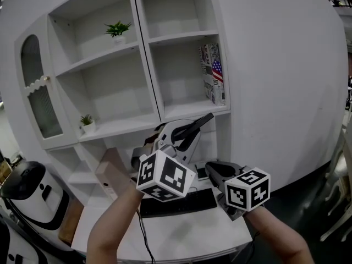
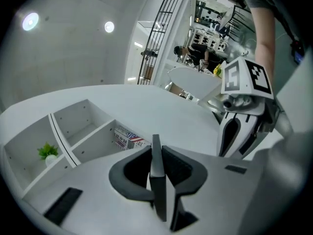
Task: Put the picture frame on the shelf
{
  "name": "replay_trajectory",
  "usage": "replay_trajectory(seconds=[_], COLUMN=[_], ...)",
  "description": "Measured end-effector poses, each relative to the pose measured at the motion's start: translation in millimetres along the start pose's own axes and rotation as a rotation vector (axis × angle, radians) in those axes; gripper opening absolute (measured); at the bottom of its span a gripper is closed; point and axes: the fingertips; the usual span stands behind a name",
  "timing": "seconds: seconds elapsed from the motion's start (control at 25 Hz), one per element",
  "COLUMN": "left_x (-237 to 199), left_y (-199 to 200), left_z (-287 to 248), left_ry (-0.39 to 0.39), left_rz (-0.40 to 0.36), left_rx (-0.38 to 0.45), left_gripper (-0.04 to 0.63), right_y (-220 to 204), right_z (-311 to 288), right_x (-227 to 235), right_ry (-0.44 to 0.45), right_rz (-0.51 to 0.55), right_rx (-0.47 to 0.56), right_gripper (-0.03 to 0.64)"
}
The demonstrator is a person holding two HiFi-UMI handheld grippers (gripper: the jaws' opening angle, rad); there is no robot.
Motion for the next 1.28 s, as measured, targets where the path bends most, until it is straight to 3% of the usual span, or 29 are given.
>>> replay_trajectory(seconds=[0.6,1.28], left_x=[-30,-11], left_y=[13,-24], left_z=[-33,-89], left_ry=[0.035,-0.040], left_rz=[-0.211,-0.263], left_rx=[0.068,0.090], left_gripper=[0.067,0.066], right_y=[36,24], right_z=[-16,-41], right_x=[12,36], right_ry=[0.005,0.000], right_rz=[0.063,0.043], right_rx=[0.034,0.013], right_gripper=[0.002,0.002])
Point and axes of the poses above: the fingertips, and each gripper's own axes: z backward along the fingers, x to its right, y out of its top
